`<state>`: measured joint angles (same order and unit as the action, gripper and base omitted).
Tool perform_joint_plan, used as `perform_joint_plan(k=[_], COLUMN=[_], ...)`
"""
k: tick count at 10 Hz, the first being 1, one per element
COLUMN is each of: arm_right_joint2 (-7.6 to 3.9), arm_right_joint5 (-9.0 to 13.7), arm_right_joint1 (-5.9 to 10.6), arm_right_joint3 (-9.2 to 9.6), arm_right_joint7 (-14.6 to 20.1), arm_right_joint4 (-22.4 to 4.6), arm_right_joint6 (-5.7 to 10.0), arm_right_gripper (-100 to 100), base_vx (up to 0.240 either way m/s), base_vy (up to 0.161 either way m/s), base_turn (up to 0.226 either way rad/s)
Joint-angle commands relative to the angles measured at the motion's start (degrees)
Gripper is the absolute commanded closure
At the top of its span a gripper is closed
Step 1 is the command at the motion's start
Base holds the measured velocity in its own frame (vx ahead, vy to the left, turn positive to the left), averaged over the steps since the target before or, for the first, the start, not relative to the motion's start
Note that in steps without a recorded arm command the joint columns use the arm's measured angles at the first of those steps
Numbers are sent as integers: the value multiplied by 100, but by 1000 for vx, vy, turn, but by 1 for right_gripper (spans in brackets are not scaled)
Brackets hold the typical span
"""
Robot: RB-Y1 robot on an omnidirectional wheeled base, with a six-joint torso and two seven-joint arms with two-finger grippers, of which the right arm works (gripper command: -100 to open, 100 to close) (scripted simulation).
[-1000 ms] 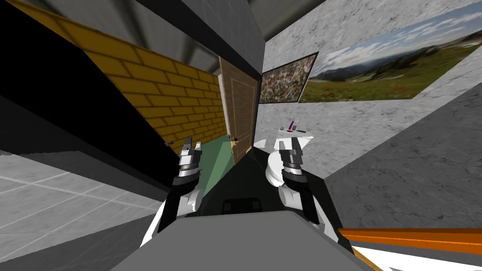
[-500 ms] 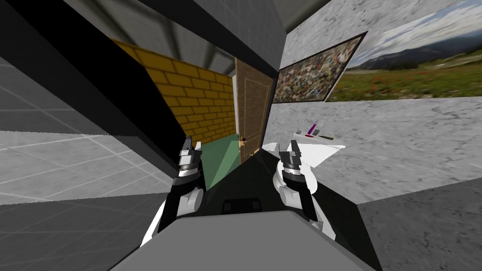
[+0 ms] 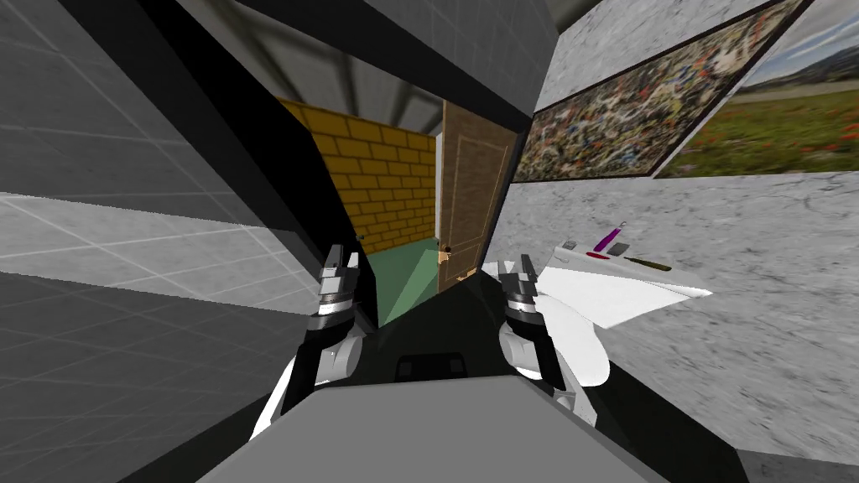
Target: Push the door open
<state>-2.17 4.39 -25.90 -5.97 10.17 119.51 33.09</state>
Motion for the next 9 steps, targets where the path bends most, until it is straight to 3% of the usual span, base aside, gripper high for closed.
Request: perform_joint_plan(k=[1,9], arm_right_joint2=[-42,-227], arm_right_joint5=[109,599], arm_right_joint1=[27,196], arm_right_joint3=[-74,-443], arm_right_joint7=[172,908], arm_right_joint4=[-225,-1125], arm_right_joint6=[71,255], arm_right_gripper=[-100,-100], base_vx=[5,2], base_vy=[-30,-41], base_turn=[344,266])
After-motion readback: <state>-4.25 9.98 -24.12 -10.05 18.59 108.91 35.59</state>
